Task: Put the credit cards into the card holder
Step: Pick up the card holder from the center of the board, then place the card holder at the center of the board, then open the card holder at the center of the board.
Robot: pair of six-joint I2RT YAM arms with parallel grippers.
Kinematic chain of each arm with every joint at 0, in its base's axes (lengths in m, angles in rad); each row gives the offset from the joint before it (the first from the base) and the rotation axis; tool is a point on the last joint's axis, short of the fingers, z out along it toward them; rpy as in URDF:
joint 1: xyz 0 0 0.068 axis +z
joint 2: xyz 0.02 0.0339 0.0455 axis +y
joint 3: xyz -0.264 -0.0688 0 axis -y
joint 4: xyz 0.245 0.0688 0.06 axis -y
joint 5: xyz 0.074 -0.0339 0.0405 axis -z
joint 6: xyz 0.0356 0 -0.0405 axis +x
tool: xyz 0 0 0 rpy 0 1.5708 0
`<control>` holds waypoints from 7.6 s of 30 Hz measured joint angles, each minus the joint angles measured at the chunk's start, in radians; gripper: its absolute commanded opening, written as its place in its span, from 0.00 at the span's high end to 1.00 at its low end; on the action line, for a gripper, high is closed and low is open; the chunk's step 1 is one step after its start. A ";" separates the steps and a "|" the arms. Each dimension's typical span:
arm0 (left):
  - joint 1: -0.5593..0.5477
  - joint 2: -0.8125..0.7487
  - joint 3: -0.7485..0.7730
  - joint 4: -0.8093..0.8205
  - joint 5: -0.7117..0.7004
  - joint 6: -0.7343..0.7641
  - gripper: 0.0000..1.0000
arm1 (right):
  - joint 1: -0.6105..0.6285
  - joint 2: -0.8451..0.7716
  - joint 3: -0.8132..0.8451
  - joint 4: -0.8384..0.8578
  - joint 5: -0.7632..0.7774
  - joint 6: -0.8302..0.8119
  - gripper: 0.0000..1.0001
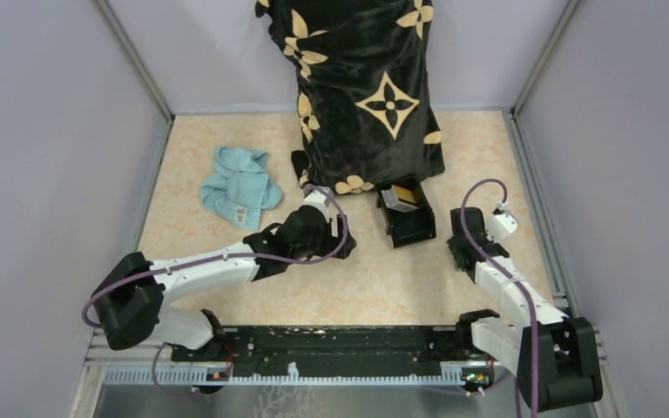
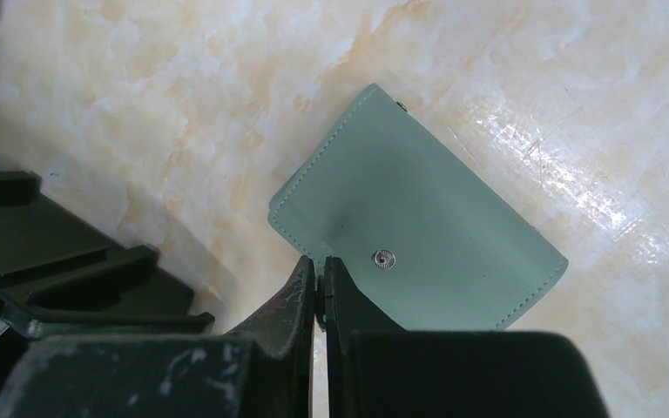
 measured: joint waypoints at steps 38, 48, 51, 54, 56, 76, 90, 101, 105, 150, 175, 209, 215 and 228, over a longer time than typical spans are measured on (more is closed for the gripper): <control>-0.002 -0.413 -0.033 -0.308 -0.315 -0.198 0.17 | 0.719 0.022 0.607 -0.181 -0.116 -0.308 1.00; -0.002 -0.393 -0.061 -0.317 -0.318 -0.201 0.17 | 0.731 0.096 0.614 -0.143 -0.054 -0.356 1.00; -0.002 -0.361 -0.061 -0.318 -0.317 -0.197 0.18 | 0.731 0.147 0.644 -0.121 -0.039 -0.379 1.00; -0.002 -0.349 -0.061 -0.318 -0.307 -0.201 0.18 | 0.731 0.210 0.651 -0.075 -0.043 -0.393 1.00; -0.002 -0.354 -0.069 -0.315 -0.303 -0.211 0.18 | 0.735 0.258 0.643 -0.034 -0.047 -0.395 1.00; -0.004 -0.443 -0.101 -0.547 -0.357 -0.383 0.20 | 0.972 0.628 0.558 0.297 -0.052 -0.338 0.91; -0.004 -0.385 -0.086 -0.570 -0.386 -0.466 0.20 | 0.984 0.654 0.515 0.399 -0.121 -0.278 0.63; 0.001 -0.315 0.013 -0.482 -0.489 -0.444 0.20 | 0.985 0.660 0.334 0.506 -0.179 -0.235 0.63; 0.018 -0.231 0.048 -0.377 -0.472 -0.386 0.20 | 0.985 0.654 0.310 0.537 -0.182 -0.233 0.63; 0.309 0.285 0.109 0.199 0.612 0.016 0.49 | 0.950 0.571 0.330 0.475 -0.330 -0.447 0.64; 0.275 0.558 0.328 -0.069 0.889 0.151 0.70 | 0.945 0.592 0.337 0.397 -0.443 -0.544 0.54; 0.261 0.580 0.423 -0.307 0.642 0.195 1.00 | 0.987 0.211 0.362 0.096 -0.224 -0.566 0.58; 0.255 0.585 0.443 -0.335 0.622 0.201 1.00 | 0.962 0.212 0.307 0.085 -0.164 -0.531 1.00; 0.254 0.592 0.478 -0.374 0.561 0.211 1.00 | 0.880 0.320 0.215 0.088 -0.210 -0.516 1.00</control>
